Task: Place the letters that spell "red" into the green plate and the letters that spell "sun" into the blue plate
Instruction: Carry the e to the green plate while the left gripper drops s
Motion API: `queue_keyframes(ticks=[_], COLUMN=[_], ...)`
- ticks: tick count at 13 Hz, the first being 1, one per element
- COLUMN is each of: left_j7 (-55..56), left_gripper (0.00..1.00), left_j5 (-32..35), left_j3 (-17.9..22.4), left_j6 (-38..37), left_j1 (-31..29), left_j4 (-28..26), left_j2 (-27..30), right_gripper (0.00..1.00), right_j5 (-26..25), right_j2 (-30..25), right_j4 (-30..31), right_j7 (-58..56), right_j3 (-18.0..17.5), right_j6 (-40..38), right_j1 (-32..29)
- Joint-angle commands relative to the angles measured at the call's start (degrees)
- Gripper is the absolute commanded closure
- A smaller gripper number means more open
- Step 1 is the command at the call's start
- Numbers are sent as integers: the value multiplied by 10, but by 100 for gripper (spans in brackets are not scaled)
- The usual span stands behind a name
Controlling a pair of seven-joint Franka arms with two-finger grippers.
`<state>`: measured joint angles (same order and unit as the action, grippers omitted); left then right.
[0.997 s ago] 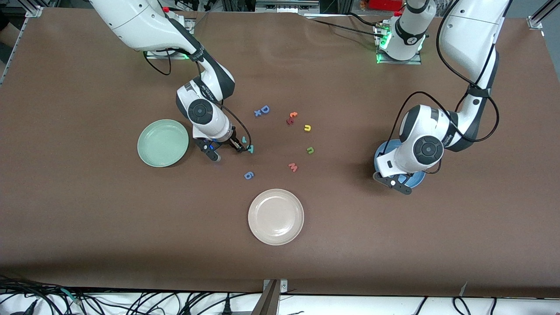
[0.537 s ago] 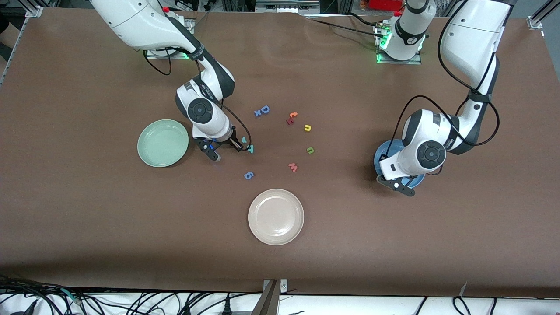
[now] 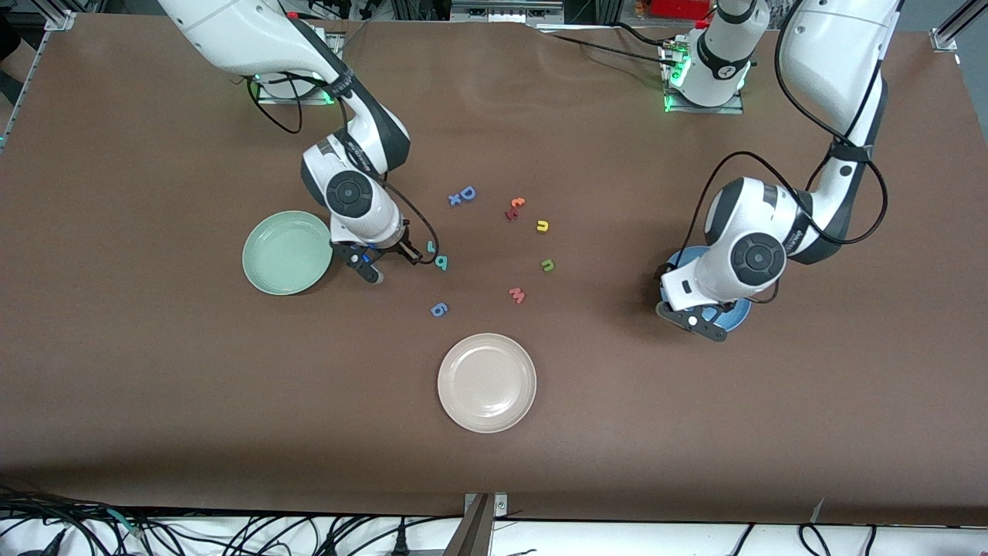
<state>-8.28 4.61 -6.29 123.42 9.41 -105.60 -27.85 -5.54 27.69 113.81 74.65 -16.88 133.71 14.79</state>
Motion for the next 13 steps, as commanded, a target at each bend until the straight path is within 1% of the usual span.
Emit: queue_keyframes(ticks=[1, 2, 3, 6, 7, 9, 10, 11, 13], left_j7=[84, 131, 166, 237, 259, 294, 304, 305, 312], left_gripper=[0, 0, 0, 0, 0, 0, 0, 0, 0], left_j5=[4, 8, 11, 3, 3, 8, 11, 11, 11], left_j3=[-48, -70, -80, -80, -81, -80, -79, -79, -77], left_j6=[-5, -5, -5, 7, 25, 64, 72, 82, 109], left_j1=[5, 10, 23, 79, 89, 132, 140, 141, 153], left_j4=[-2, 8, 17, 64, 68, 69, 69, 68, 66], left_j2=[8, 3, -5, -53, -66, -85, -94, -102, -119], right_gripper=[75, 75, 75, 75, 75, 75, 75, 75, 75], right_j5=[-3, 0, 1, 4, 5, 6, 6, 9, 30], right_j2=[-56, -68, -82, -97, -97, -89, -86, -78, -56], right_j4=[1, 0, 0, 2, 4, 7, 12, 20, 37], right_j7=[-81, -120, -159, -286, -327, -402, -432, -461, -503], right_j3=[40, 60, 80, 142, 165, 205, 223, 235, 240], right_j6=[-79, -101, -118, -149, -149, -148, -145, -140, -113], right_j1=[-2, -3, -3, -3, -3, -3, -4, -4, -19])
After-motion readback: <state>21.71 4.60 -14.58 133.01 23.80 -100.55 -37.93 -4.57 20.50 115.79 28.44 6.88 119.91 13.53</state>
